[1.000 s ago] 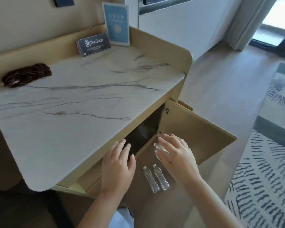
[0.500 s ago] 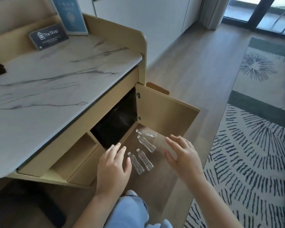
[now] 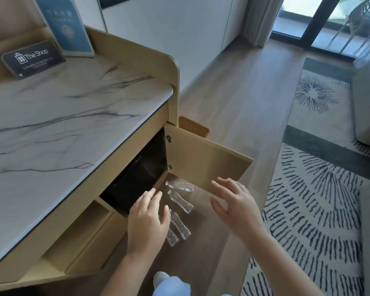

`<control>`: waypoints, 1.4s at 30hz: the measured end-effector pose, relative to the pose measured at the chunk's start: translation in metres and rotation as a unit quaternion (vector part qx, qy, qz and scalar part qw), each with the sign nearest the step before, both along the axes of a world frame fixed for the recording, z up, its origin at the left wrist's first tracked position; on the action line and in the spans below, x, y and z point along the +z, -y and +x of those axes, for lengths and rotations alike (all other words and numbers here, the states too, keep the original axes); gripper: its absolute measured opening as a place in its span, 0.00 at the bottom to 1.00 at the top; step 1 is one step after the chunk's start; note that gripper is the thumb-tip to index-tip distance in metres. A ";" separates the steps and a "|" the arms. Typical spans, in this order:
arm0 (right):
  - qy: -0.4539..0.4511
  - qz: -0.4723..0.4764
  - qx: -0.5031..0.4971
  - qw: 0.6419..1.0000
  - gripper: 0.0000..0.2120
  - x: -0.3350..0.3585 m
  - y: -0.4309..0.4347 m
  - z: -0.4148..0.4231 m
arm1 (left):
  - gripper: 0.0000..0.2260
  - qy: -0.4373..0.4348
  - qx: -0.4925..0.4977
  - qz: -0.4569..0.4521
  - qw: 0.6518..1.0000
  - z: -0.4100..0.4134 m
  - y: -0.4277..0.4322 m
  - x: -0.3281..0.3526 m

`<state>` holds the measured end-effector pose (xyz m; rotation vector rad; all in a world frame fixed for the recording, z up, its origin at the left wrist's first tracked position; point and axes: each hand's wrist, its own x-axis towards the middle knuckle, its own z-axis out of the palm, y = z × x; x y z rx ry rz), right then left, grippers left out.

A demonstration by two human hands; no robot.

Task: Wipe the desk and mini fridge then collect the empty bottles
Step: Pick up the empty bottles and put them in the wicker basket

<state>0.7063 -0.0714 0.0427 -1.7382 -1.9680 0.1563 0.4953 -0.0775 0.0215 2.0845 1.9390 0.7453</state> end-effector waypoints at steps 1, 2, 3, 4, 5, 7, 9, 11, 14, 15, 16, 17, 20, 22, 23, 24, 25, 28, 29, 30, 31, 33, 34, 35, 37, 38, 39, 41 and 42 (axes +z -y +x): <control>0.002 -0.005 0.004 1.000 0.15 -0.001 -0.003 0.002 | 0.21 0.001 0.005 -0.002 1.000 0.000 -0.002 -0.002; 0.002 -0.008 0.009 1.000 0.15 -0.001 -0.007 0.004 | 0.21 0.002 0.011 -0.005 1.000 0.001 -0.003 -0.004; 0.000 -0.010 0.016 1.000 0.15 -0.002 -0.010 0.007 | 0.21 0.001 0.018 -0.005 1.000 0.002 -0.004 -0.006; 0.001 -0.011 0.024 1.000 0.15 -0.003 -0.013 0.010 | 0.21 0.000 0.026 -0.005 1.000 0.003 -0.003 -0.008; 0.003 -0.011 0.034 0.999 0.15 -0.004 -0.016 0.012 | 0.21 -0.002 0.034 -0.004 0.999 0.006 -0.002 -0.009; 0.007 -0.017 0.054 0.998 0.16 -0.007 -0.024 0.018 | 0.21 -0.001 0.054 -0.004 0.999 0.012 0.000 -0.012; 0.009 -0.024 0.083 0.996 0.16 -0.012 -0.034 0.025 | 0.20 0.001 0.080 -0.007 0.997 0.023 0.002 -0.016; 0.006 -0.022 0.120 0.993 0.17 -0.017 -0.045 0.033 | 0.20 0.003 0.117 -0.012 0.993 0.035 0.006 -0.020; 0.001 -0.016 0.174 0.985 0.15 -0.024 -0.059 0.044 | 0.20 0.011 0.186 -0.014 0.982 0.058 0.016 -0.028; -0.001 -0.011 0.195 0.981 0.14 -0.029 -0.063 0.049 | 0.20 0.013 0.211 -0.014 0.977 0.066 0.020 -0.032; -0.001 -0.011 0.216 0.976 0.14 -0.034 -0.066 0.054 | 0.20 0.016 0.235 -0.017 0.972 0.075 0.025 -0.036; -0.001 -0.017 0.234 0.972 0.14 -0.040 -0.069 0.060 | 0.20 0.019 0.257 -0.023 0.966 0.084 0.029 -0.042; 0.001 -0.043 0.277 0.960 0.14 -0.066 -0.079 0.074 | 0.20 0.031 0.311 -0.039 0.949 0.106 0.039 -0.065; 0.005 -0.062 0.292 0.954 0.15 -0.088 -0.083 0.079 | 0.20 0.043 0.336 -0.054 0.939 0.116 0.044 -0.084; 0.006 -0.067 0.298 0.952 0.15 -0.099 -0.085 0.080 | 0.20 0.046 0.346 -0.058 0.935 0.120 0.045 -0.093; 0.006 -0.073 0.303 0.950 0.14 -0.111 -0.087 0.080 | 0.20 0.047 0.354 -0.060 0.932 0.123 0.046 -0.104; 0.006 -0.080 0.306 0.949 0.14 -0.124 -0.087 0.078 | 0.20 0.050 0.362 -0.063 0.929 0.125 0.047 -0.116; 0.003 -0.109 0.316 0.943 0.16 -0.166 -0.085 0.071 | 0.19 0.067 0.376 -0.064 0.922 0.126 0.047 -0.155; 0.003 -0.117 0.318 0.941 0.16 -0.182 -0.085 0.068 | 0.19 0.069 0.378 -0.064 0.921 0.125 0.045 -0.172; 0.004 -0.123 0.320 0.939 0.15 -0.199 -0.084 0.065 | 0.19 0.070 0.379 -0.065 0.920 0.124 0.044 -0.189; 0.006 -0.126 0.320 0.939 0.15 -0.217 -0.084 0.062 | 0.19 0.073 0.380 -0.067 0.920 0.123 0.042 -0.208; 0.009 -0.130 0.318 0.939 0.15 -0.257 -0.082 0.055 | 0.19 0.083 0.384 -0.073 0.917 0.120 0.039 -0.246; 0.010 -0.139 0.315 0.939 0.16 -0.278 -0.081 0.052 | 0.19 0.087 0.385 -0.079 0.915 0.118 0.038 -0.266; 0.010 -0.146 0.311 0.939 0.18 -0.301 -0.080 0.049 | 0.19 0.091 0.385 -0.085 0.915 0.117 0.036 -0.287; 0.007 -0.165 0.303 0.939 0.17 -0.346 -0.077 0.044 | 0.19 0.096 0.381 -0.093 0.915 0.114 0.034 -0.329; 0.003 -0.183 0.293 0.938 0.16 -0.369 -0.076 0.042 | 0.19 0.095 0.378 -0.098 0.915 0.113 0.034 -0.351; -0.009 -0.208 0.275 0.939 0.15 -0.392 -0.075 0.040 | 0.19 0.095 0.376 -0.104 0.916 0.112 0.034 -0.373; -0.055 -0.263 0.221 0.937 0.15 -0.438 -0.071 0.038 | 0.20 0.097 0.381 -0.116 0.912 0.111 0.035 -0.419; -0.076 -0.288 0.199 0.934 0.16 -0.462 -0.069 0.036 | 0.20 0.101 0.389 -0.122 0.908 0.111 0.036 -0.441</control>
